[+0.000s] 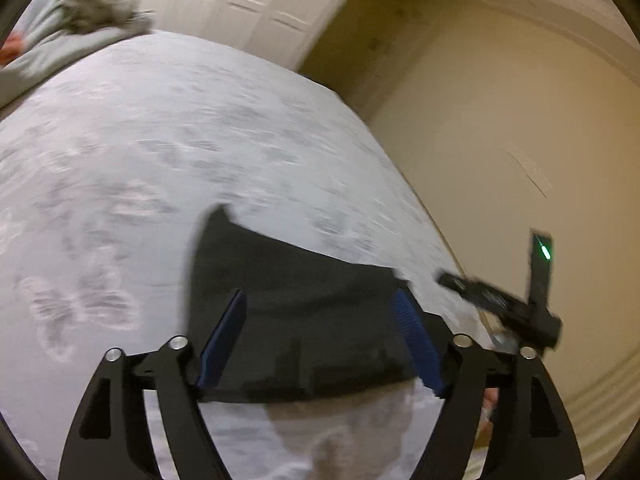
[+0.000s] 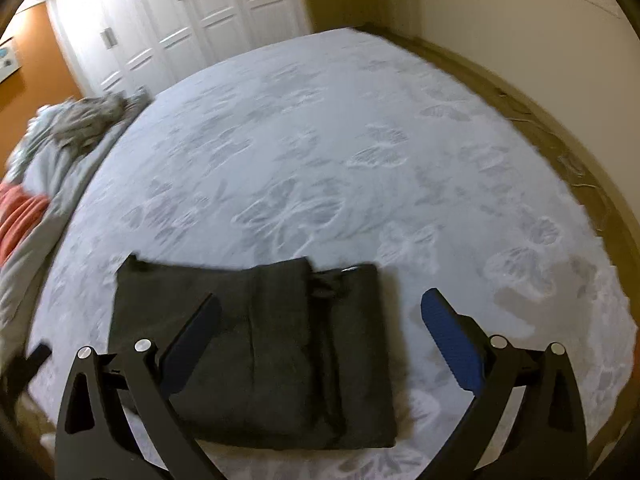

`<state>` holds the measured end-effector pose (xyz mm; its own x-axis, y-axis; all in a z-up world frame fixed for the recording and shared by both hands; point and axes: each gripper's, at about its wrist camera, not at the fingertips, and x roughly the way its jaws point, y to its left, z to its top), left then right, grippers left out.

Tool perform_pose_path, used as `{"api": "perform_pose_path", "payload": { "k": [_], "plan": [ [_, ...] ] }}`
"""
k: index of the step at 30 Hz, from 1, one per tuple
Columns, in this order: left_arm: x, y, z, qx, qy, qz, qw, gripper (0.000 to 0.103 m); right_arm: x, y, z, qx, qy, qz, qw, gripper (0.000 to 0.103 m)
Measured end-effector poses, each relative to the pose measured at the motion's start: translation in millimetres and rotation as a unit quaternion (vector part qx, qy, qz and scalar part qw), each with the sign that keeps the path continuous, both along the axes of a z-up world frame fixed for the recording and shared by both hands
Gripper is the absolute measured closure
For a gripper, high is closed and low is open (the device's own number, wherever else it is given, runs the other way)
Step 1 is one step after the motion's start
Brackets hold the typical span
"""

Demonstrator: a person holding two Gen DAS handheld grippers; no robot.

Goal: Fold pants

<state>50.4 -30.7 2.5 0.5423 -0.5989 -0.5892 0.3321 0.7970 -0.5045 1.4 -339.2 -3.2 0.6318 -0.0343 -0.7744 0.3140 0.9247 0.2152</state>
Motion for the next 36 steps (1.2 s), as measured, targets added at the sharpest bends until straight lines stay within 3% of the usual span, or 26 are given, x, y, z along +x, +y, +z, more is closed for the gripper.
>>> {"api": "perform_pose_path", "payload": {
  "k": [5, 8, 12, 13, 15, 16, 18, 20, 21, 22, 24, 25, 26, 29, 32, 36],
  "plan": [
    [17, 51, -28, 0.044, 0.009, 0.102, 0.9937, 0.026, 12, 18, -39, 0.054, 0.058, 0.054, 0.995, 0.005],
    [16, 50, -34, 0.078, 0.002, 0.102, 0.9917, 0.026, 21, 31, -59, 0.057, 0.093, 0.065, 0.992, 0.005],
    [11, 38, -36, 0.102, -0.015, 0.086, 0.9910, 0.026, 34, 47, -84, 0.012, 0.137, 0.061, 0.989, 0.006],
    [11, 36, -37, 0.103, -0.016, 0.080, 0.9914, 0.026, 36, 52, -84, 0.005, 0.123, 0.065, 0.990, 0.015],
    [10, 33, -37, 0.101, -0.018, 0.072, 0.9922, 0.026, 37, 64, -73, -0.027, 0.103, 0.084, 0.991, 0.079],
    [7, 33, -36, 0.097, -0.020, 0.071, 0.9925, 0.026, 31, 66, -53, -0.028, 0.070, 0.091, 0.993, 0.085],
    [4, 34, -35, 0.092, -0.022, 0.068, 0.9932, 0.026, 17, 55, -19, 0.020, 0.006, 0.093, 0.995, 0.087],
    [5, 34, -39, 0.089, -0.016, 0.059, 0.9941, 0.026, 0, 41, 7, 0.020, -0.045, 0.087, 0.995, 0.084],
    [5, 32, -41, 0.090, -0.012, 0.056, 0.9943, 0.026, -1, 34, 5, -0.005, -0.037, 0.075, 0.997, 0.076],
    [5, 30, -44, 0.091, -0.007, 0.052, 0.9945, 0.026, 4, 23, -14, -0.027, 0.007, 0.058, 0.998, 0.073],
    [7, 22, -53, 0.094, 0.007, 0.039, 0.9948, 0.026, 15, 5, -59, -0.023, 0.110, 0.023, 0.993, 0.060],
    [7, 19, -55, 0.094, 0.013, 0.036, 0.9949, 0.026, 15, -4, -68, -0.002, 0.121, 0.014, 0.993, 0.059],
    [8, 15, -58, 0.089, 0.021, 0.030, 0.9954, 0.026, 12, -8, -61, 0.008, 0.103, 0.009, 0.995, 0.052],
    [13, 3, -66, 0.075, 0.040, 0.017, 0.9962, 0.026, -11, -17, -28, -0.004, 0.030, -0.011, 0.999, 0.005],
    [26, -8, -79, 0.048, 0.071, 0.006, 0.9963, 0.026, -25, -28, -32, 0.011, 0.036, -0.023, 0.999, 0.005],
    [45, -16, -111, -0.010, 0.155, 0.003, 0.9879, 0.026, -14, -49, -73, 0.141, 0.085, -0.020, 0.986, 0.006]
  ]
}}
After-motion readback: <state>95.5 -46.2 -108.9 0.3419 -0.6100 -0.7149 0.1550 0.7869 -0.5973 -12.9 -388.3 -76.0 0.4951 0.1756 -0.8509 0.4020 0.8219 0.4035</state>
